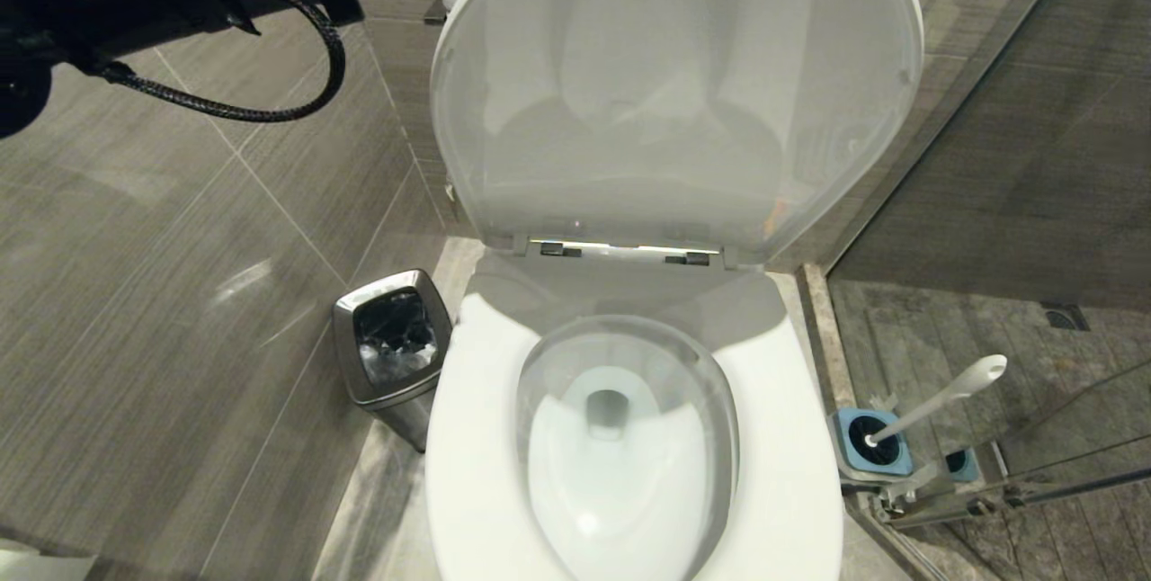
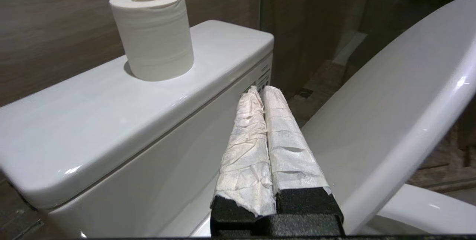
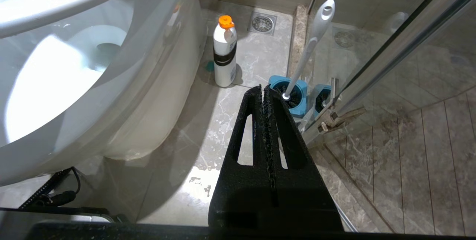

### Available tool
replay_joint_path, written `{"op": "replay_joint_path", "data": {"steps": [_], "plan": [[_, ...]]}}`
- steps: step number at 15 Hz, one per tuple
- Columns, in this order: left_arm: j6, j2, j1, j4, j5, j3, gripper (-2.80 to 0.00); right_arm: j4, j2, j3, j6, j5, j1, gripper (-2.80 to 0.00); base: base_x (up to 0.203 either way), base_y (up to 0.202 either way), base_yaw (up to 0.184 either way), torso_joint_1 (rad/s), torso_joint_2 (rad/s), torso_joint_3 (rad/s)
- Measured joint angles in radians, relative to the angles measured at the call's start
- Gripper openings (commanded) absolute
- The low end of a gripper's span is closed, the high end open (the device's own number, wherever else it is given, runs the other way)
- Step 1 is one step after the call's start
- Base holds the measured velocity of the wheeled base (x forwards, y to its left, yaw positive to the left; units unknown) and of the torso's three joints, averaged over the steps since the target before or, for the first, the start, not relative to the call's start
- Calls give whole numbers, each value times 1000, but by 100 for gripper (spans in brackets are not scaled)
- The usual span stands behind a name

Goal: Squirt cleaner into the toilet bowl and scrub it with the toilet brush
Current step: Close the toilet lid

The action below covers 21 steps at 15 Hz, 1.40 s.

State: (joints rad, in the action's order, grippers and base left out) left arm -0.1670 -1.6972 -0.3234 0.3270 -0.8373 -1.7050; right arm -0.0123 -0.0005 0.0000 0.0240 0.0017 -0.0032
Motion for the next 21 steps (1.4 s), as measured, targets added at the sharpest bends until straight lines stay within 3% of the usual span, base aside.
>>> {"op": "replay_joint_path", "data": {"steps": [8,14,21], "plan": [[-48,54,-5,-184,-31,139,-280,0,0,0,0,-1,0,-280,0,0,0,0,0,0],[-55,116,-4,-349,-67,176,-280,0,0,0,0,0,0,-280,0,0,0,0,0,0],[-126,190,-14,-826,-69,204,-280,0,0,0,0,0,0,-280,0,0,0,0,0,0]]}}
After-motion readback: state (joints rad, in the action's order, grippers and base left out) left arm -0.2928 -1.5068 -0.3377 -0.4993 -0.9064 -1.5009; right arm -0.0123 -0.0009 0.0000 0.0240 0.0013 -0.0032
